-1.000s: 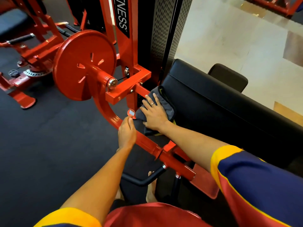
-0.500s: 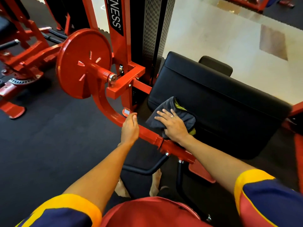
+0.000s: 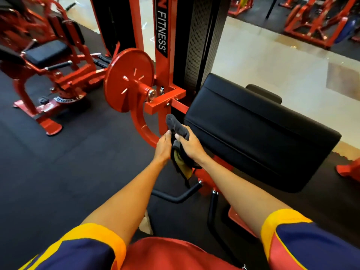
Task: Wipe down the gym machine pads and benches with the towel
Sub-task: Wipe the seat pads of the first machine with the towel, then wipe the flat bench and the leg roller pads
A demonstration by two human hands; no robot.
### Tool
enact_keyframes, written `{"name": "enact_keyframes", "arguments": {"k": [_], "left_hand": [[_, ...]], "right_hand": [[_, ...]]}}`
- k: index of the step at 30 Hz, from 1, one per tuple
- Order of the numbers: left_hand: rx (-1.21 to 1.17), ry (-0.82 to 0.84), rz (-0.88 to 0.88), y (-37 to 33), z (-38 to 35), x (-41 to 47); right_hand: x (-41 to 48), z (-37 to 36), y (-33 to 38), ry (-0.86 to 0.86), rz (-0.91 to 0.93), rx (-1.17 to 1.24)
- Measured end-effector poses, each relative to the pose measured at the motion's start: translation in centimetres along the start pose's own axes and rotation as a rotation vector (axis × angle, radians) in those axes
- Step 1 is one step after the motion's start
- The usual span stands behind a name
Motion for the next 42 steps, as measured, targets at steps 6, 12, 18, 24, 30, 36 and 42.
{"name": "enact_keyframes", "arguments": {"k": [6,12,18,24,30,36,42], "left_hand": [[-0.123,-0.046,0.025,0.8,4.7,-3.9],[-0.127,-0.210,0.022,1.5,12.5,-7.5],[-0.212,-0.218,0.069,1.9,19.7,-11.3],[0.051,-0.255,0.107,3.2,29.5,-14.5],[0.243,-0.465,0.055,2.7,40.5,-16.5],[0.402,-0.484,0.020,1.5,50.7,-16.4],[0.493,-0.505,0.007,-1.3,61.2,-16.0]], "right_hand": [[-2.6,-5.2,0.6,0.073,-0.113,0.231],[-1.3,-10.6,2.3,0.160,-0.093,0.050],[-1.1,-18.9,7.1,0.417,0.012,0.101],[-1.4,-27.9,9.8,0.542,-0.091,0.230],[-0.2,-37.3,13.8,0.641,-0.033,0.195],[5.7,-46.5,19.1,0.687,0.444,-0.281],[10.7,-53.8,23.9,0.682,0.586,-0.454]]}}
Point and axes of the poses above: each hand's wrist, its own x-axis towards the middle knuckle, its own z-axis out of the back of the hand, y = z × x, the point moved 10 cm from there along x, towards the middle knuckle, and after that the axes turned 13 degrees about z, right-handed, at the moved point
